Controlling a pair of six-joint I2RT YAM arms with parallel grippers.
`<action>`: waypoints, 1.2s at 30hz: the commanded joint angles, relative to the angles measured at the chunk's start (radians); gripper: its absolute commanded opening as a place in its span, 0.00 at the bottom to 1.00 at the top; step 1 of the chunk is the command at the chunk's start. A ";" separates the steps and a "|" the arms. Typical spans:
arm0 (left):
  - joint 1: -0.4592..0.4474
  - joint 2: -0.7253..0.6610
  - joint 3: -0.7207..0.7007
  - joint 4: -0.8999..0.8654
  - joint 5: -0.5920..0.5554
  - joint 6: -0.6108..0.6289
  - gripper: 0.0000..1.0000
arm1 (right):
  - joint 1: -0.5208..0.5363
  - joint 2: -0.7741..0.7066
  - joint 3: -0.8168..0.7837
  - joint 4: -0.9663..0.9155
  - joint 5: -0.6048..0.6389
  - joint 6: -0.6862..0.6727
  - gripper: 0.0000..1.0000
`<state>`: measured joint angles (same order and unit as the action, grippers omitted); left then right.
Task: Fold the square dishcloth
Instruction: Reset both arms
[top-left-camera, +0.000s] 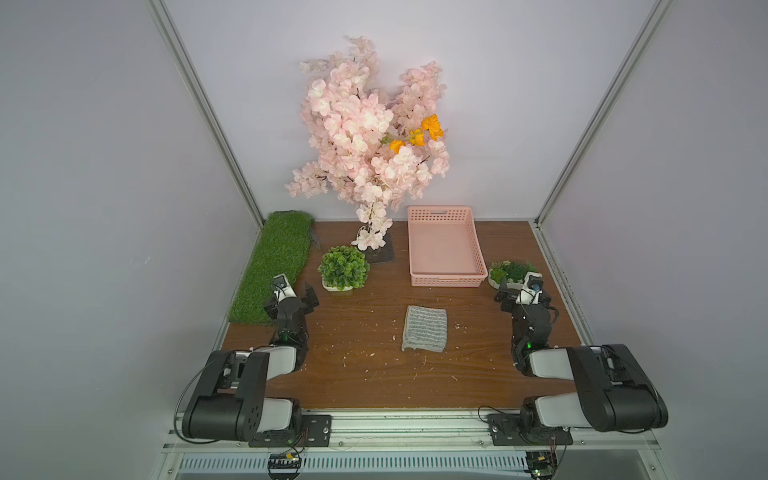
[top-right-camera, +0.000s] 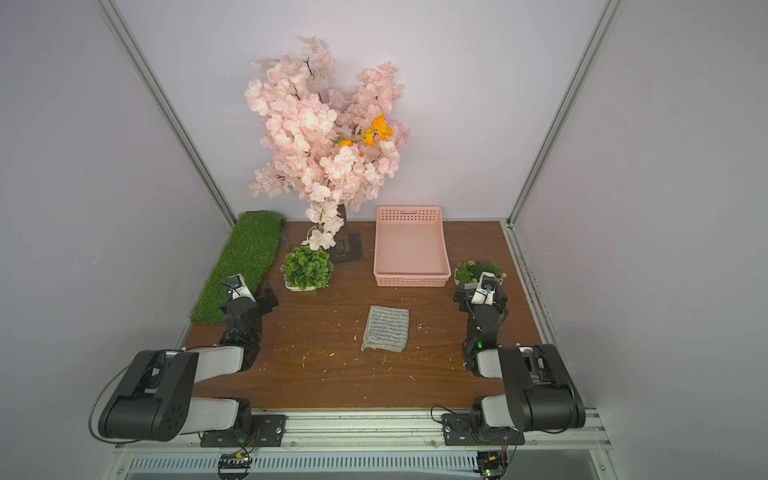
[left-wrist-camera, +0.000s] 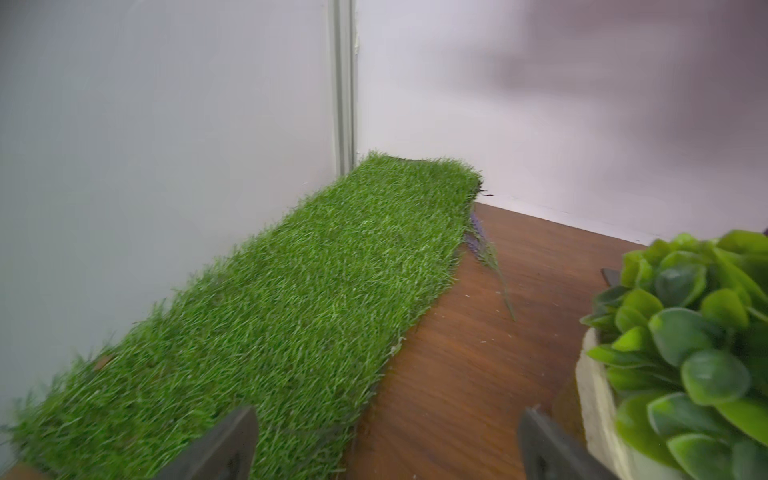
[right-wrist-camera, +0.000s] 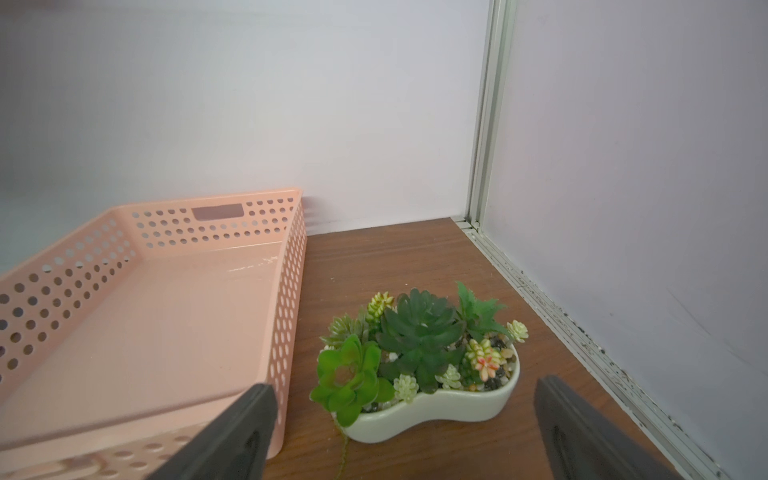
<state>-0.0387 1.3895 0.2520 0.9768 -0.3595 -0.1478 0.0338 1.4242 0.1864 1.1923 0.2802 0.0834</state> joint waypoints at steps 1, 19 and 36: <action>0.017 0.049 0.010 0.121 0.107 0.062 0.99 | -0.005 0.035 0.005 0.097 -0.061 -0.019 0.99; 0.031 0.139 -0.032 0.267 0.269 0.114 0.99 | -0.005 0.111 -0.002 0.177 -0.129 -0.043 0.99; 0.030 0.138 -0.033 0.267 0.264 0.113 0.99 | -0.005 0.110 -0.004 0.181 -0.130 -0.043 0.99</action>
